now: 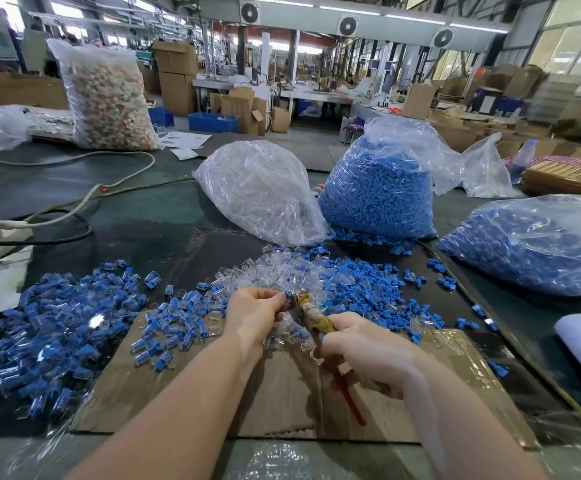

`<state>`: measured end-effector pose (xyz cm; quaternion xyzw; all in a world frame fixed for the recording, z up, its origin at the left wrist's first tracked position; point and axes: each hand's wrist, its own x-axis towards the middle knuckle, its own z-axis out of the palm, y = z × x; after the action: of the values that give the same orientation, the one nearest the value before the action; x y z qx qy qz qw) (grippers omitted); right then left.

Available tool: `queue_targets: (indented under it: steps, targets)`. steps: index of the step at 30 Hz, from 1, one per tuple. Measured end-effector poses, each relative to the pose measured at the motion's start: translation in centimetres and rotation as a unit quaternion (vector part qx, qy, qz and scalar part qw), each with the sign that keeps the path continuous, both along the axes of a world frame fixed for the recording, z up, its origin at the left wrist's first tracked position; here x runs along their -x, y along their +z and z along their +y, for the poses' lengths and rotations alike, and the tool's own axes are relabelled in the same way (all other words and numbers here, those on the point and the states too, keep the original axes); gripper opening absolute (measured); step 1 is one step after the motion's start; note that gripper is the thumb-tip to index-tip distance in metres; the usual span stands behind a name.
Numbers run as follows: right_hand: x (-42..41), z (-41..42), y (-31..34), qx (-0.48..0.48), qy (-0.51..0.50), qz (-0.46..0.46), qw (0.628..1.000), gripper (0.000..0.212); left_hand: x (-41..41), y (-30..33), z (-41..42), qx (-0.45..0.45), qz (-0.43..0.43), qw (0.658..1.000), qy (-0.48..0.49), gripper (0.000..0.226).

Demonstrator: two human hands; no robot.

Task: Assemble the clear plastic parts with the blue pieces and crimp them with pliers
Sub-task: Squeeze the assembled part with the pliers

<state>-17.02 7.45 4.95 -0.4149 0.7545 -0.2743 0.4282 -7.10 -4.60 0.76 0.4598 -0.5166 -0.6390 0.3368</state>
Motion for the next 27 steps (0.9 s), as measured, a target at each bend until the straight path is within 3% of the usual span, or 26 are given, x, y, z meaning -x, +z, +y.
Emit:
queue_targets:
  steps: [10,16,19,21,23,27]
  targets:
    - [-0.9,-0.3,-0.4,0.026,0.008,0.081,0.996,0.021,-0.5,0.2,0.3,0.04,-0.039,0.998,-0.001,0.004]
    - [-1.2,-0.3,-0.9,0.081,-0.018,0.065,0.994,0.016,-0.7,0.0,0.1,0.024,-0.018,0.999,0.017,0.003]
    - [-0.9,-0.2,-1.8,0.116,-0.063,0.074,0.988,0.02,-1.7,0.0,-0.6,0.081,-0.044,0.995,0.033,0.01]
    - [-0.2,-0.1,-2.7,0.105,-0.09,0.176,0.975,0.035,-3.0,-0.2,-1.7,0.181,-0.133,0.972,0.064,0.012]
    - [0.6,0.3,-3.4,0.071,-0.122,0.291,0.946,0.054,-4.8,-0.5,-2.9,0.265,-0.244,0.927,0.1,0.004]
    - [1.4,1.0,-4.3,0.024,-0.149,0.407,0.901,0.062,-7.3,-1.5,-4.7,0.317,-0.357,0.87,0.124,0.015]
